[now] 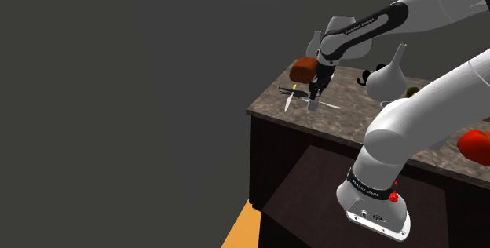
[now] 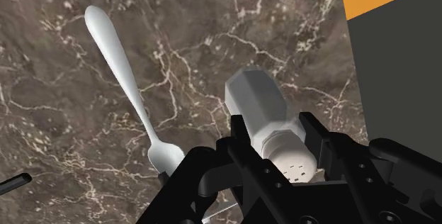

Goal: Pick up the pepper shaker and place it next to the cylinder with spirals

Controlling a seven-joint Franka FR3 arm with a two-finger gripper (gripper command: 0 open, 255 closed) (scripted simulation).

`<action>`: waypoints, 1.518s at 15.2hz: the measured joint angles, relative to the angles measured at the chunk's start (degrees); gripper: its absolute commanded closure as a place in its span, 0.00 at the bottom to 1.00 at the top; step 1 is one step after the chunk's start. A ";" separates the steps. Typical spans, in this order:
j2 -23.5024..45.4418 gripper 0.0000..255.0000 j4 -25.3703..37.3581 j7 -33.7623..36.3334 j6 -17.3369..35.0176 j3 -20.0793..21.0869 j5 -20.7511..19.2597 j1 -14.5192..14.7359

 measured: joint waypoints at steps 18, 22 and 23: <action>-6.26 1.00 9.47 1.20 -15.67 4.70 1.45 -0.34; -6.95 1.00 12.13 1.32 -19.01 5.59 1.94 -0.20; -7.07 1.00 12.96 1.30 -19.96 5.79 2.08 -0.16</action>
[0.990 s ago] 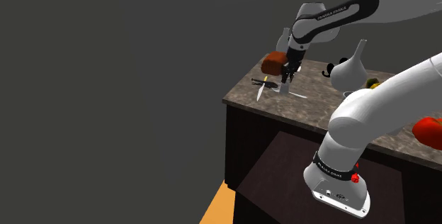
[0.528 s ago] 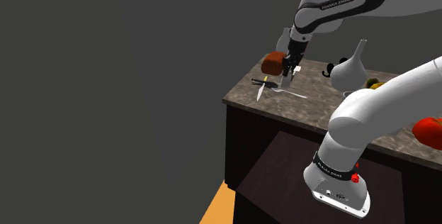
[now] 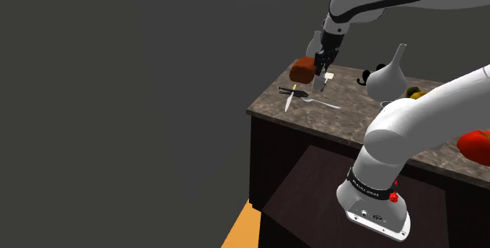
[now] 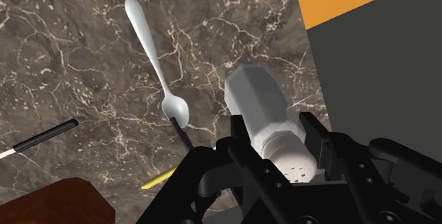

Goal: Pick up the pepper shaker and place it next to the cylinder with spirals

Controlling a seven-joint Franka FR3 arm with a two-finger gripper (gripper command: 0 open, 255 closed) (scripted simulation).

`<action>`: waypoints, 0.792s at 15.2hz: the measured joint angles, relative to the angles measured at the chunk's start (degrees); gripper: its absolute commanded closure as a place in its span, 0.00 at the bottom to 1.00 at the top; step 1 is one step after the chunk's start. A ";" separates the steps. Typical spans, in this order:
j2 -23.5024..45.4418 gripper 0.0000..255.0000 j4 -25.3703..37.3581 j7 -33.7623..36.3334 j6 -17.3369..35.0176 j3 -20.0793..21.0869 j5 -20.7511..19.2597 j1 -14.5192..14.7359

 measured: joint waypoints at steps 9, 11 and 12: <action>-0.22 1.00 6.63 0.01 -6.85 1.49 1.14 0.53; -0.39 1.00 8.00 0.08 -8.41 1.89 1.35 0.59; -0.46 1.00 8.41 0.16 -8.91 2.06 1.43 0.62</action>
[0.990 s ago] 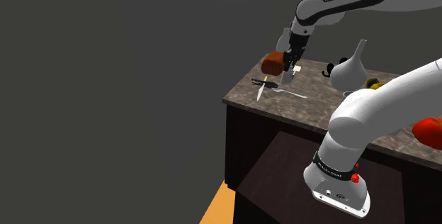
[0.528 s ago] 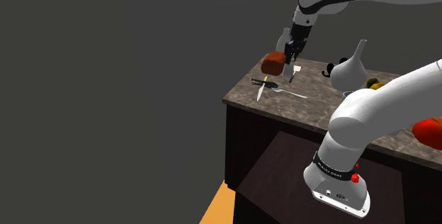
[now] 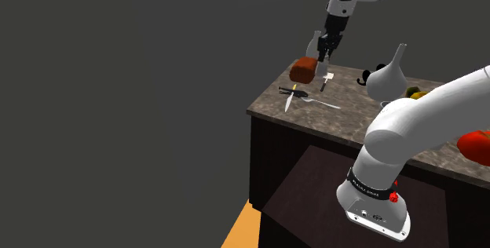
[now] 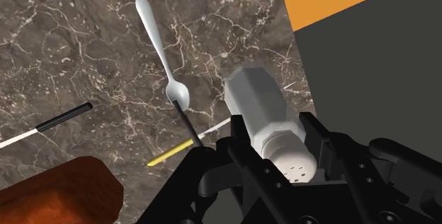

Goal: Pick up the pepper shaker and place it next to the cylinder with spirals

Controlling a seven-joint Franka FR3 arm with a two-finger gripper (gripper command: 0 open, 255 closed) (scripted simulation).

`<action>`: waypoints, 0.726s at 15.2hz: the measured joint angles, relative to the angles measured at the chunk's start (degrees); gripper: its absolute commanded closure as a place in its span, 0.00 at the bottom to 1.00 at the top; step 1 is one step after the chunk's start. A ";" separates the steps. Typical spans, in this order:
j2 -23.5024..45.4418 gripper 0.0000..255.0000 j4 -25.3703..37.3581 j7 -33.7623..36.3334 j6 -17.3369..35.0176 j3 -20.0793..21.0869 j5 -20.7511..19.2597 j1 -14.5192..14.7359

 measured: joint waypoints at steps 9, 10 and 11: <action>13.15 1.00 12.67 -12.14 1.28 -12.00 1.92 2.00; 15.54 1.00 14.80 -13.70 1.46 -13.60 2.96 2.64; 17.42 1.00 16.49 -15.43 1.49 -15.20 3.81 2.96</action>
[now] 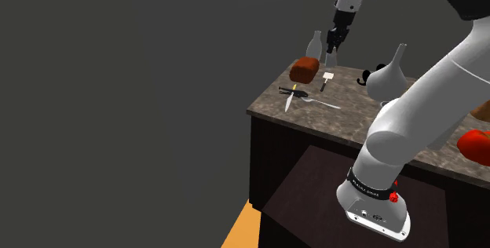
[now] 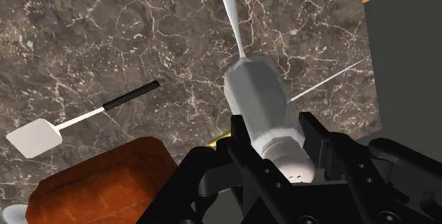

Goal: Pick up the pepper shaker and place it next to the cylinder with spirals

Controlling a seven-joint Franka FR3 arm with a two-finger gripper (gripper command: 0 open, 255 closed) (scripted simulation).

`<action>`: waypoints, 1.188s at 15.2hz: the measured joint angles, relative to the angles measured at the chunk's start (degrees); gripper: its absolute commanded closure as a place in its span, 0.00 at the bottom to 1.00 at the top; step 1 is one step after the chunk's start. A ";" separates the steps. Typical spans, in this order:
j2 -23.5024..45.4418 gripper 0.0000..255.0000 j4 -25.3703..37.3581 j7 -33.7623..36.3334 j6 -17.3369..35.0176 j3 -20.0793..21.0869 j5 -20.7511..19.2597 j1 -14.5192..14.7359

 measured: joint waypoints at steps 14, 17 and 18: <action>44.38 1.00 38.78 -30.93 -11.37 -12.31 33.67 -17.53; 53.95 1.00 53.55 -32.48 -17.35 -8.85 39.84 -28.45; 57.11 1.00 59.28 -32.34 -19.64 -7.62 41.66 -32.35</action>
